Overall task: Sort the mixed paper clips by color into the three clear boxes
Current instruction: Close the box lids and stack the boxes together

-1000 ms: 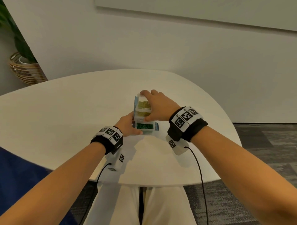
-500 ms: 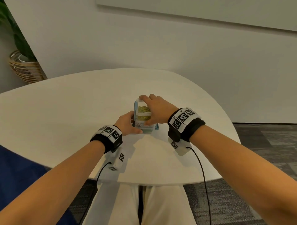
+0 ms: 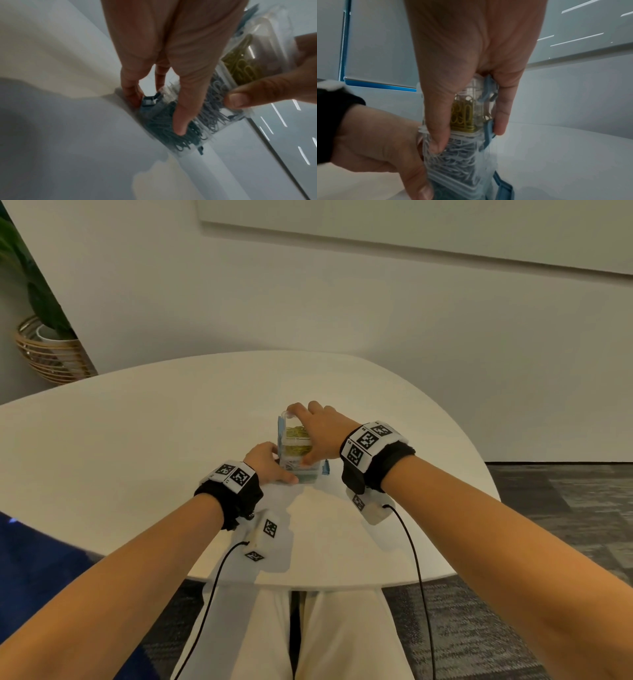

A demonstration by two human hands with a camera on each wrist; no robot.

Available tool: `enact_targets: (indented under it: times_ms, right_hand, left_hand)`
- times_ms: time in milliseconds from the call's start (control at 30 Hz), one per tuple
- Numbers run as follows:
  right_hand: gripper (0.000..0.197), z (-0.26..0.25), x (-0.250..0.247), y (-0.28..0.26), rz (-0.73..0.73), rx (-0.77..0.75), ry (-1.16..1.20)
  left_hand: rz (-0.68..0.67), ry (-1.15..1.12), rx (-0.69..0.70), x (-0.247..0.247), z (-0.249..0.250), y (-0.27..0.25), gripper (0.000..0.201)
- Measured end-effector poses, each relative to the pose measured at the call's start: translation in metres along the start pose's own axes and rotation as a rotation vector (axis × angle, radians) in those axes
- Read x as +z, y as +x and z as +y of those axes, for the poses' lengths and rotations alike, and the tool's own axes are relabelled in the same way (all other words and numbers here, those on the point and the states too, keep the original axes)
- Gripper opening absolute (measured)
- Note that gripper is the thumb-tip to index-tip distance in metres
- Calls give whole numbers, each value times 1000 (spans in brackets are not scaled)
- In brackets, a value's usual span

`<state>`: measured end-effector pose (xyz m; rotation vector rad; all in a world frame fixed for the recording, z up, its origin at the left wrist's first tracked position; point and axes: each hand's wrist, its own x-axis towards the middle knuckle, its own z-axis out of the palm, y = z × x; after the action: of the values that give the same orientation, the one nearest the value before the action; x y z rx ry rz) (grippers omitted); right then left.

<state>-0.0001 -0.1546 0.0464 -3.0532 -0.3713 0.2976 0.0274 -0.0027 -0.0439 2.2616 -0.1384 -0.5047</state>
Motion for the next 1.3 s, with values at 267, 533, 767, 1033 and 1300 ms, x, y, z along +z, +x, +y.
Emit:
enact_targets:
  times_ms: [267, 533, 767, 1033, 1300]
  right_hand:
    - [102, -7, 1, 4, 6, 50, -6]
    - [106, -10, 1, 3, 19, 56, -1]
    - [92, 16, -19, -15, 330, 288, 828]
    - [89, 21, 34, -27, -108, 510, 1661]
    - [78, 24, 17, -14, -63, 558, 1337]
  left_hand:
    - [139, 197, 54, -2, 16, -4, 58]
    - [197, 228, 98, -4, 18, -6, 69]
    - [-171, -82, 251, -17, 3, 4, 108]
    - [-219, -158, 255, -8, -9, 23, 107]
    - [-166, -113, 275, -8, -5, 25, 110]
